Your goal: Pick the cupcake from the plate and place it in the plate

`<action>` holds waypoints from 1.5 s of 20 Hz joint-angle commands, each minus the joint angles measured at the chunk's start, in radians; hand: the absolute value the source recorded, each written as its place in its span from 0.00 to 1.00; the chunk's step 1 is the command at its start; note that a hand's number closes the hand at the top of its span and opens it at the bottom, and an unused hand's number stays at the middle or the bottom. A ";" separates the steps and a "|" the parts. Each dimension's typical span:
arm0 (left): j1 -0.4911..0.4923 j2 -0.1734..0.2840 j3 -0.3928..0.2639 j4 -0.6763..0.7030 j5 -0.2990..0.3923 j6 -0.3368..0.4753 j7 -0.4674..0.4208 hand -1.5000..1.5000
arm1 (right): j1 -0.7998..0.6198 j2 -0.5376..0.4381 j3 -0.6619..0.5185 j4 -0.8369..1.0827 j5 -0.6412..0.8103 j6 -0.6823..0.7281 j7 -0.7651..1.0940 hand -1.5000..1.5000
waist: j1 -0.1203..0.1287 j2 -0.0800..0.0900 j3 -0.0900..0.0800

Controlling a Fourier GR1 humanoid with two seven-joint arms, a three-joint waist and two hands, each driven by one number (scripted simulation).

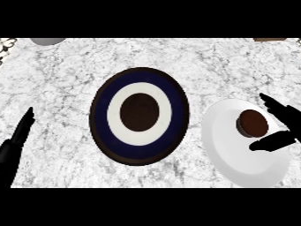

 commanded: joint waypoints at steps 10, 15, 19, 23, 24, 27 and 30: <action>-0.094 -0.006 0.073 -0.015 -0.027 -0.075 0.103 0.50 | -0.043 0.147 -0.028 0.141 0.136 -0.077 -0.192 1.00 | 0.000 0.001 0.000; -0.024 -0.082 0.068 -0.027 -0.092 -0.060 0.053 0.50 | -0.015 0.112 -0.084 0.119 0.160 -0.015 -0.200 1.00 | -0.003 0.000 0.000; -0.074 -0.065 0.066 -0.002 -0.078 -0.080 0.067 0.50 | -0.132 0.073 -0.037 0.201 0.219 0.009 -0.291 1.00 | 0.008 0.003 0.001; -0.119 -0.078 0.018 -0.011 -0.075 -0.107 0.028 0.50 | -0.293 -0.007 0.114 0.197 0.351 0.090 -0.442 1.00 | 0.127 0.040 0.007; -0.106 -0.065 0.015 0.004 -0.080 -0.121 0.010 0.50 | -0.329 -0.044 0.143 0.190 0.376 0.127 -0.466 1.00 | 0.152 0.047 0.004; -0.139 -0.080 0.007 -0.002 -0.094 -0.099 0.027 0.50 | -0.396 -0.060 0.155 0.273 0.444 0.043 -0.612 1.00 | 0.138 0.049 0.008; -0.146 -0.096 0.005 0.018 -0.094 -0.091 0.036 0.50 | -0.465 -0.042 0.120 0.375 0.459 -0.062 -0.735 1.00 | 0.118 0.046 0.007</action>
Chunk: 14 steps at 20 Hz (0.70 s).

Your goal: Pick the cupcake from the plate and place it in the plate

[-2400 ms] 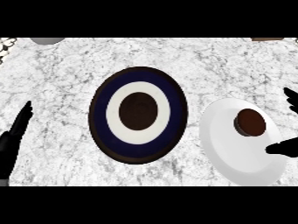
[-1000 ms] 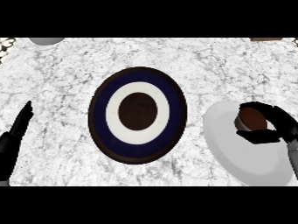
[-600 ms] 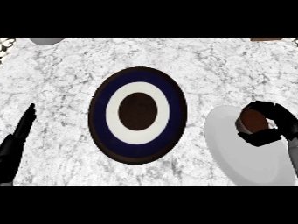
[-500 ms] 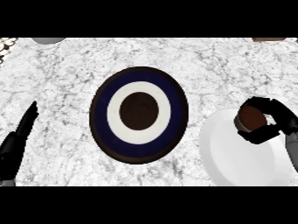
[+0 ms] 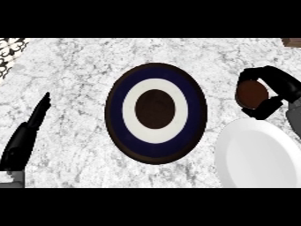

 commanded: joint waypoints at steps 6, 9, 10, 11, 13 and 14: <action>-0.009 -0.010 0.005 0.004 -0.004 0.014 0.015 0.50 | -0.204 -0.029 -0.124 0.241 -0.007 -0.199 -0.361 1.00 | -0.023 -0.007 0.000; 0.023 0.004 0.020 0.000 0.000 0.010 -0.012 0.50 | -0.237 -0.021 -0.176 0.298 -0.059 -0.213 -0.511 1.00 | -0.029 -0.012 -0.001; -0.029 -0.004 0.020 0.027 -0.017 0.029 0.036 0.50 | -0.272 -0.008 -0.175 0.290 -0.071 -0.194 -0.554 1.00 | -0.053 -0.015 -0.002; 0.009 0.008 0.021 -0.001 -0.006 0.011 0.019 0.50 | -0.292 0.000 -0.193 0.319 -0.095 -0.175 -0.589 1.00 | -0.037 -0.016 -0.002; -0.011 -0.007 0.022 0.032 -0.006 0.019 0.016 0.50 | -0.321 -0.008 -0.200 0.358 -0.126 -0.086 -0.688 1.00 | -0.056 -0.017 -0.003; 0.050 -0.005 0.031 0.028 -0.006 0.024 -0.023 0.50 | -0.363 -0.029 -0.201 0.382 -0.127 -0.036 -0.689 1.00 | -0.054 -0.023 -0.005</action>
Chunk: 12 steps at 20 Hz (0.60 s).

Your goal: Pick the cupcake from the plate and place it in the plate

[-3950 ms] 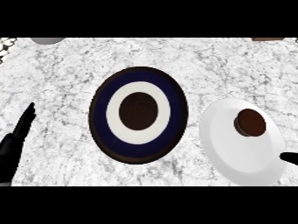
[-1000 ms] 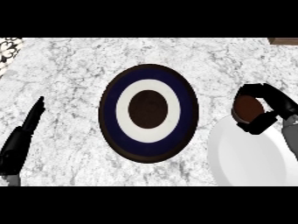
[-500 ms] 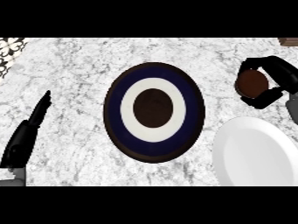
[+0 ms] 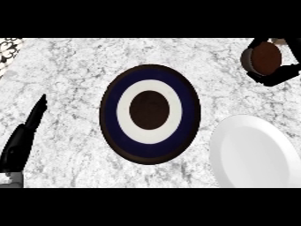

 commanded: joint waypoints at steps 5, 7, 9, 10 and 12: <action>0.036 0.019 0.037 -0.015 0.024 -0.019 0.012 0.50 | -0.160 0.018 -0.006 0.139 -0.035 0.162 -0.203 1.00 | -0.034 -0.016 -0.003; 0.038 0.007 0.021 -0.047 0.001 0.000 0.032 0.50 | -0.192 0.080 0.024 0.133 -0.030 0.171 -0.149 1.00 | -0.041 -0.019 -0.004; 0.064 -0.018 0.026 0.025 -0.006 0.020 -0.048 0.50 | -0.170 0.079 0.032 0.106 -0.039 0.201 -0.176 1.00 | -0.060 -0.022 -0.005; 0.049 -0.022 0.028 0.022 -0.011 0.031 -0.021 0.50 | -0.180 0.115 0.035 0.029 -0.070 0.232 -0.084 1.00 | -0.078 -0.031 -0.005; 0.067 0.010 0.045 -0.008 0.001 0.002 -0.014 0.50 | -0.186 0.190 0.048 0.017 -0.074 0.198 -0.038 1.00 | -0.072 -0.030 -0.005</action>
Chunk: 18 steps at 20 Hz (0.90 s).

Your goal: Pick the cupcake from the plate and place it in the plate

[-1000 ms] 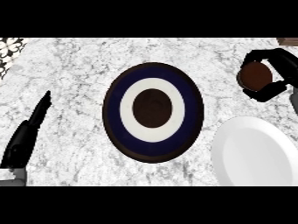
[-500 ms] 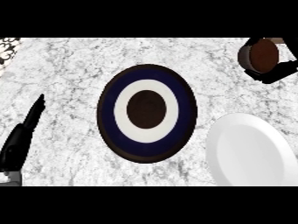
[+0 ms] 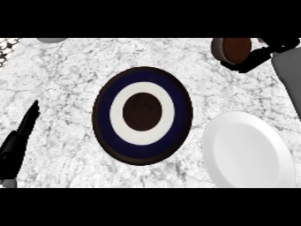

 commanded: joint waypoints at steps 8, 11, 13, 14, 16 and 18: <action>-0.007 -0.020 0.007 0.025 -0.026 0.021 0.005 0.50 | -0.083 0.228 0.092 -0.155 -0.011 0.109 0.299 1.00 | -0.024 -0.008 -0.001; 0.022 -0.009 0.015 0.036 -0.018 -0.003 -0.051 0.50 | -0.048 0.280 0.135 -0.189 0.031 0.085 0.339 1.00 | -0.021 -0.006 -0.001; 0.060 -0.011 0.023 -0.022 -0.016 0.008 -0.022 0.50 | -0.042 0.314 0.174 -0.238 0.050 0.100 0.404 1.00 | -0.019 -0.009 -0.001; 0.001 0.012 0.034 -0.002 -0.006 -0.019 0.009 0.50 | -0.002 0.331 0.187 -0.261 0.063 0.084 0.392 1.00 | -0.024 -0.007 0.000; -0.002 -0.014 0.008 -0.010 -0.014 -0.017 0.020 0.50 | 0.037 0.363 0.228 -0.219 0.115 0.039 0.357 1.00 | -0.017 -0.004 0.000; 0.020 -0.022 0.011 -0.031 -0.016 -0.010 0.017 0.50 | 0.081 0.428 0.249 -0.303 0.108 0.041 0.439 1.00 | -0.026 -0.008 0.000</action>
